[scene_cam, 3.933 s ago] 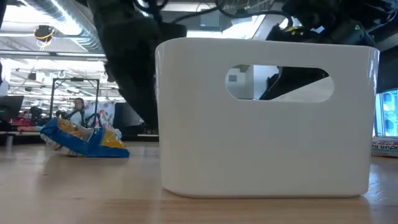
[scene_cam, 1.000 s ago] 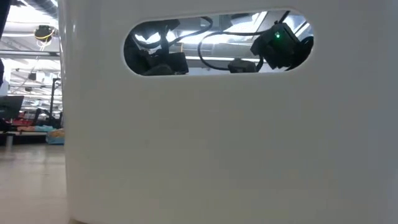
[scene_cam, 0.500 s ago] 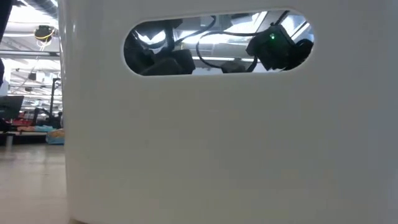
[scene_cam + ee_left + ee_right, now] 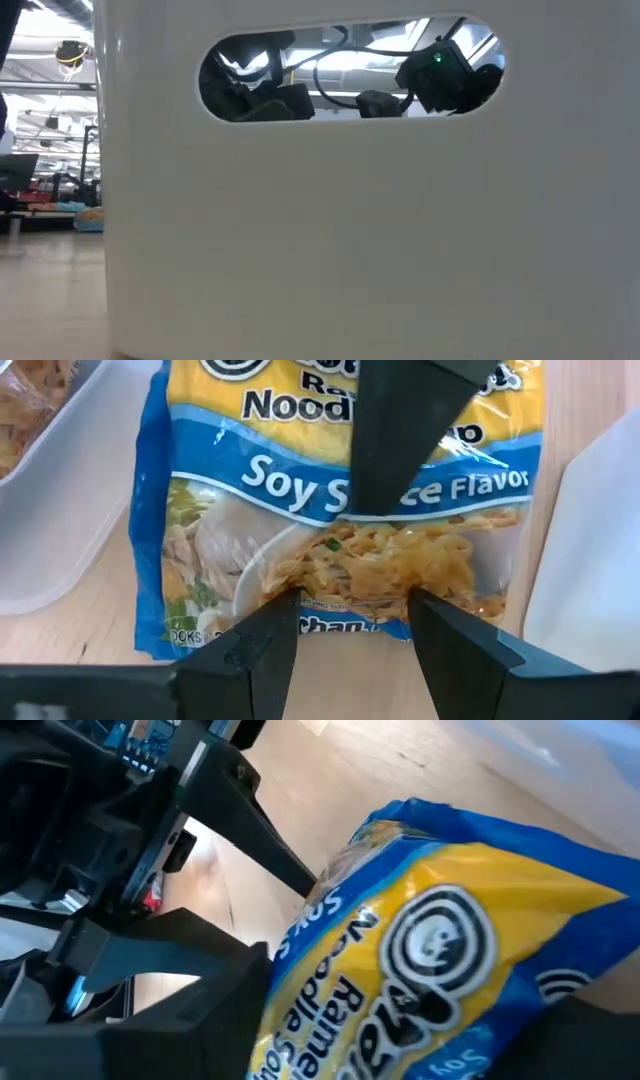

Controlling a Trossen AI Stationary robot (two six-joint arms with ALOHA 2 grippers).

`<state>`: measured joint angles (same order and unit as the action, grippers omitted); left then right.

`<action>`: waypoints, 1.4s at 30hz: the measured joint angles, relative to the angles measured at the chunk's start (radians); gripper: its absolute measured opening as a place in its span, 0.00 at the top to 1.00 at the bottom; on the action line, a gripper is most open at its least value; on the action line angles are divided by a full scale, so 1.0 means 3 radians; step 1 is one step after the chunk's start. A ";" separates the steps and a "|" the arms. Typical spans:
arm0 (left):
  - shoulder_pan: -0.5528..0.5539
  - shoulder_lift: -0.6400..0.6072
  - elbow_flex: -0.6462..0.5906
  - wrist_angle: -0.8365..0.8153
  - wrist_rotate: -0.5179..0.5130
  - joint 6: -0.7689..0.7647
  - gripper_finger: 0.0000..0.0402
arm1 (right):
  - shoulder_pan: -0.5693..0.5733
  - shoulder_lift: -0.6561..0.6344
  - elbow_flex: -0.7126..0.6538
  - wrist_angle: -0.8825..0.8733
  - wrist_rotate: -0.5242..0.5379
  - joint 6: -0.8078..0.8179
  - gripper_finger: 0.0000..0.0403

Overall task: Sort Maruchan noodles
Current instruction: Put the blue noodle pack into the transparent bin

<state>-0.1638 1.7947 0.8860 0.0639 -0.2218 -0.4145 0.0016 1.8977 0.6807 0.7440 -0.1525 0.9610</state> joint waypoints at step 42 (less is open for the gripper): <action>-0.0192 -0.1076 -0.1060 0.1137 -0.0023 0.0281 0.54 | -0.0482 -0.1156 0.1518 -0.2919 0.0035 -0.4054 0.74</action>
<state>-0.2214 1.4719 0.5678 0.4049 -0.2287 -0.3302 -0.1430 1.5508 1.1361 -0.1318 -0.1421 -0.2551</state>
